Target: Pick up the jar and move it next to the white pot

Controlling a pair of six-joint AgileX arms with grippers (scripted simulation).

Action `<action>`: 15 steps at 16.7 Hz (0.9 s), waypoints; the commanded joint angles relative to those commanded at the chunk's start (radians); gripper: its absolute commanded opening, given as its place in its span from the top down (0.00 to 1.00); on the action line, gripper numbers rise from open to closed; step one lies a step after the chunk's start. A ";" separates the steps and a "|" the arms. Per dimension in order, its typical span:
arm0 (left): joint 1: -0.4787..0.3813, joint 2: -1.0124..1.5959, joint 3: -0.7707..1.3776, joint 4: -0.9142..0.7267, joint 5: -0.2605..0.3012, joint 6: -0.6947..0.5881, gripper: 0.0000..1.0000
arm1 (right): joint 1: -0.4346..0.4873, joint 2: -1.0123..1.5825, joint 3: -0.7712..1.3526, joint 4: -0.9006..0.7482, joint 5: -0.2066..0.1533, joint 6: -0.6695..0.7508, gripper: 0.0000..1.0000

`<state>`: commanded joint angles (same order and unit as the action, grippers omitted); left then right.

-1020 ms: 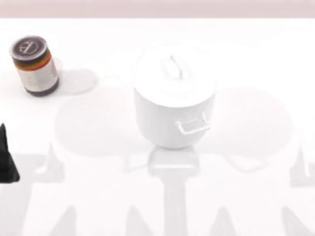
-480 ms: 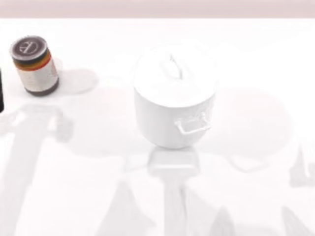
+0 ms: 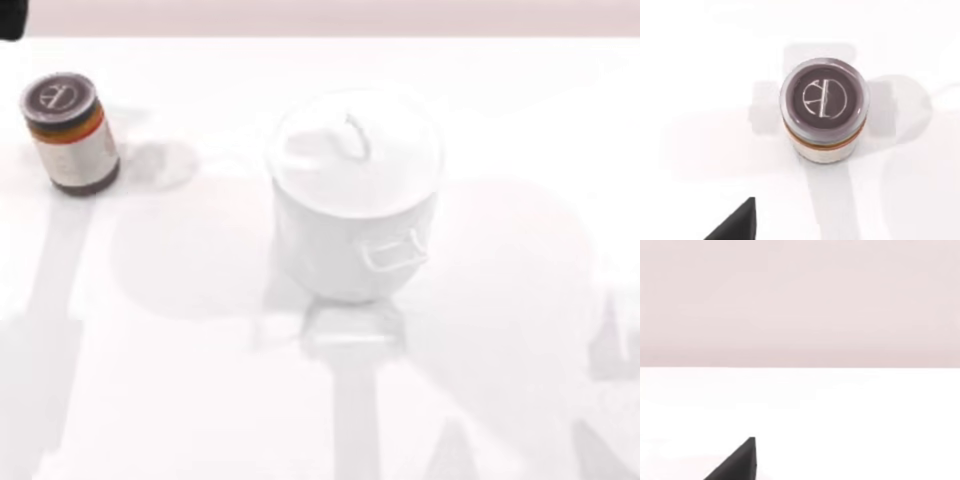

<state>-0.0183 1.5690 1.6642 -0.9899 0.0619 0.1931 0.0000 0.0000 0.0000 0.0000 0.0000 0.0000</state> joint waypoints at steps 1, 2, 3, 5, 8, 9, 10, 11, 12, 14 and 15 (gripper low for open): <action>0.001 0.096 0.105 -0.059 0.000 0.011 0.00 | 0.000 0.000 0.000 0.000 0.000 0.000 0.00; 0.002 0.191 0.210 -0.117 0.000 0.022 0.00 | 0.000 0.000 0.000 0.000 0.000 0.000 0.00; 0.003 0.283 0.312 -0.173 -0.001 0.032 0.00 | 0.000 0.000 0.000 0.000 0.000 0.000 0.00; 0.005 0.463 0.508 -0.282 -0.003 0.052 0.00 | 0.000 0.000 0.000 0.000 0.000 0.000 0.00; 0.008 0.708 0.774 -0.426 -0.007 0.078 0.00 | 0.000 0.000 0.000 0.000 0.000 0.000 0.00; 0.009 0.781 0.853 -0.469 -0.009 0.085 0.00 | 0.000 0.000 0.000 0.000 0.000 0.000 0.00; 0.010 0.849 0.925 -0.507 -0.011 0.092 0.00 | 0.000 0.000 0.000 0.000 0.000 0.000 0.00; 0.012 0.911 0.992 -0.543 -0.013 0.098 0.00 | 0.000 0.000 0.000 0.000 0.000 0.000 0.00; 0.013 0.968 1.053 -0.575 -0.015 0.104 0.00 | 0.000 0.000 0.000 0.000 0.000 0.000 0.00; 0.015 1.058 1.147 -0.626 -0.018 0.112 0.00 | 0.000 0.000 0.000 0.000 0.000 0.000 0.00; 0.016 1.093 1.185 -0.645 -0.019 0.116 0.00 | 0.000 0.000 0.000 0.000 0.000 0.000 0.00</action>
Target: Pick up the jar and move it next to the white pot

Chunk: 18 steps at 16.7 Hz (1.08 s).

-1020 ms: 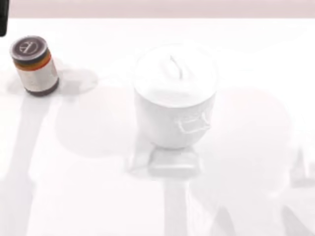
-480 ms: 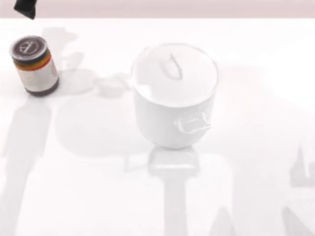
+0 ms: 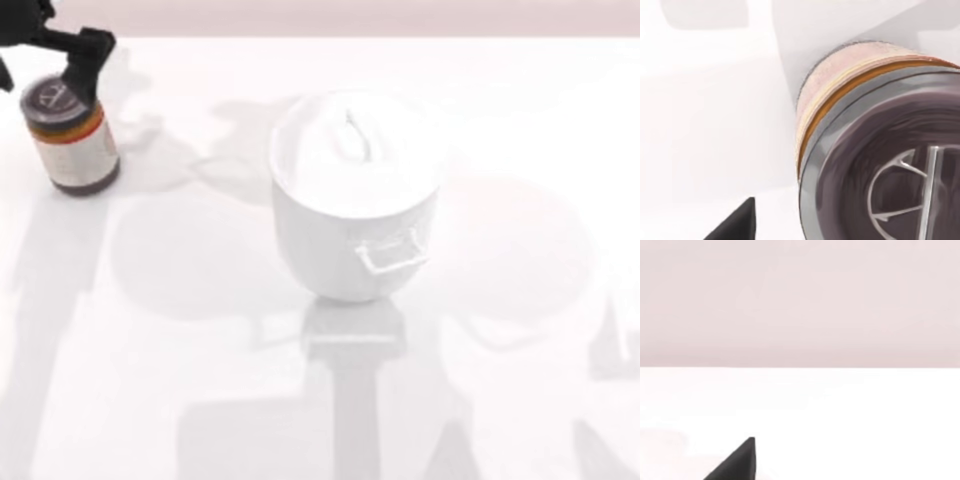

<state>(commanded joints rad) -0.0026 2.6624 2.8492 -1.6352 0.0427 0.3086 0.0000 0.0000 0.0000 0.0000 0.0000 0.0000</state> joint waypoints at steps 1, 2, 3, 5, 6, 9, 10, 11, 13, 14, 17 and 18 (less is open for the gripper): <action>0.001 0.025 0.026 -0.014 -0.001 0.002 0.00 | 0.000 0.000 0.000 0.000 0.000 0.000 0.00; 0.001 0.041 0.043 -0.023 -0.002 0.004 0.00 | 0.000 0.000 0.000 0.000 0.000 0.000 0.00; 0.001 0.051 0.053 -0.028 -0.002 0.005 0.00 | 0.000 0.000 0.000 0.000 0.000 0.000 0.00; 0.001 0.051 0.053 -0.028 -0.002 0.005 0.00 | 0.000 0.000 0.000 0.000 0.000 0.000 0.00; 0.001 0.051 0.053 -0.028 -0.002 0.005 0.00 | 0.000 0.000 0.000 0.000 0.000 0.000 0.00; -0.004 0.055 0.054 -0.027 -0.002 0.004 0.00 | 0.000 0.000 0.000 0.000 0.000 0.000 0.00; -0.003 0.066 0.068 -0.031 -0.002 0.003 0.00 | 0.000 0.000 0.000 0.000 0.000 0.000 0.00; -0.003 0.084 0.092 -0.039 -0.002 0.002 0.00 | 0.000 0.000 0.000 0.000 0.000 0.000 0.00; -0.001 0.141 0.171 -0.063 -0.001 0.002 0.00 | 0.000 0.000 0.000 0.000 0.000 0.000 0.00; -0.001 0.176 0.224 -0.079 -0.001 0.002 0.00 | 0.000 0.000 0.000 0.000 0.000 0.000 0.00; -0.001 0.283 0.390 -0.128 0.001 0.003 0.00 | 0.000 0.000 0.000 0.000 0.000 0.000 0.00; -0.001 0.312 0.431 -0.141 0.001 0.003 0.00 | 0.000 0.000 0.000 0.000 0.000 0.000 0.00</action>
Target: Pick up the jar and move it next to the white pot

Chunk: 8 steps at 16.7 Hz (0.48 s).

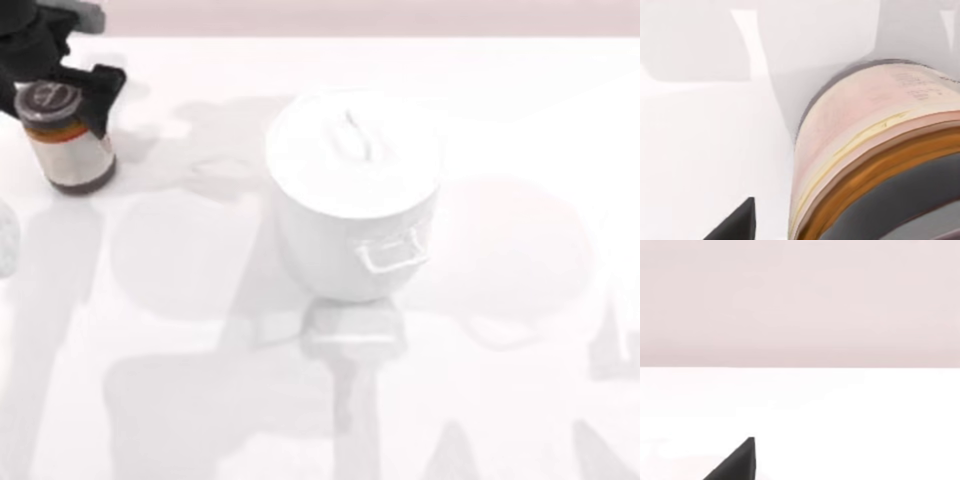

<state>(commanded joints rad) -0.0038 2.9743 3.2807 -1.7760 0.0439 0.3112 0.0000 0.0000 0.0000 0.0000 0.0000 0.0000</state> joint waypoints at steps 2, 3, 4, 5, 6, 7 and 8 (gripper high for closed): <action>0.000 0.039 0.051 -0.016 0.001 0.000 0.00 | 0.000 0.000 0.000 0.000 0.000 0.000 0.00; 0.000 0.047 0.061 -0.019 0.001 0.000 0.00 | 0.000 0.000 0.000 0.000 0.000 0.000 0.00; 0.000 0.048 0.062 -0.019 0.001 0.000 0.00 | 0.000 0.000 0.000 0.000 0.000 0.000 0.00; 0.000 0.048 0.062 -0.019 0.001 0.000 0.00 | 0.000 0.000 0.000 0.000 0.000 0.000 0.00; 0.000 0.048 0.062 -0.019 0.001 0.000 0.00 | 0.000 0.000 0.000 0.000 0.000 0.000 0.00; 0.000 0.048 0.062 -0.019 0.001 0.000 0.00 | 0.000 0.000 0.000 0.000 0.000 0.000 0.00; 0.000 0.048 0.062 -0.019 0.001 0.000 0.08 | 0.000 0.000 0.000 0.000 0.000 0.000 0.00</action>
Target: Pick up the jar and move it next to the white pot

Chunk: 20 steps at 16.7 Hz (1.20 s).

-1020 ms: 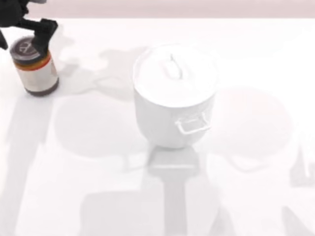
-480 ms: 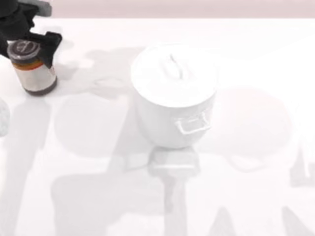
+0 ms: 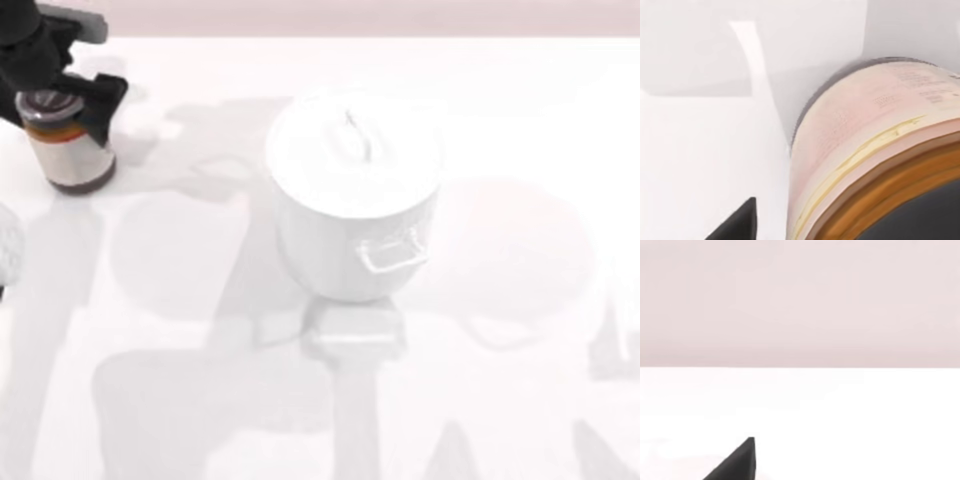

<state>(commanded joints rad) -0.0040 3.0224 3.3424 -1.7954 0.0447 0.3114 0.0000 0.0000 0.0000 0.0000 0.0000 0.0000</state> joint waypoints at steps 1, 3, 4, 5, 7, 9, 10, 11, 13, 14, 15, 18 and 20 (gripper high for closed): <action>0.000 0.000 0.000 0.000 0.000 0.000 0.15 | 0.000 0.000 0.000 0.000 0.000 0.000 0.00; 0.000 0.000 0.000 0.000 0.000 0.000 0.30 | 0.000 0.000 0.000 0.000 0.000 0.000 0.00; 0.000 0.000 0.000 0.000 0.000 0.000 0.38 | 0.000 0.000 0.000 0.000 0.000 0.000 0.00; 0.000 0.000 0.000 0.000 0.000 0.000 0.45 | 0.000 0.000 0.000 0.000 0.000 0.000 0.00; 0.000 0.000 0.000 0.000 0.000 0.000 0.60 | 0.000 0.000 0.000 0.000 0.000 0.000 0.00; 0.000 0.000 0.000 0.000 0.000 0.000 0.75 | 0.000 0.000 0.000 0.000 0.000 0.000 0.00; 0.000 0.000 0.000 0.000 0.000 0.000 0.83 | 0.000 0.000 0.000 0.000 0.000 0.000 0.00; 0.000 0.000 0.000 0.000 0.000 0.000 0.90 | 0.000 0.000 0.000 0.000 0.000 0.000 0.00; 0.000 0.000 0.000 0.000 0.000 0.000 1.00 | 0.000 0.000 0.000 0.000 0.000 0.000 0.00; 0.000 0.000 0.000 0.000 0.000 0.000 1.00 | 0.000 0.000 0.000 0.000 0.000 0.000 0.00; 0.000 0.000 0.000 0.000 0.000 0.000 1.00 | 0.000 0.000 0.000 0.000 0.000 0.000 0.00; 0.000 0.000 0.000 0.000 0.000 0.000 1.00 | 0.000 0.000 0.000 0.000 0.000 0.000 0.00; 0.000 0.000 0.000 0.000 0.000 0.000 1.00 | 0.000 0.000 0.000 0.000 0.000 0.000 0.00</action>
<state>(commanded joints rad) -0.0040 3.0224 3.3424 -1.7954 0.0447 0.3114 0.0000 0.0000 0.0000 0.0000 0.0000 0.0000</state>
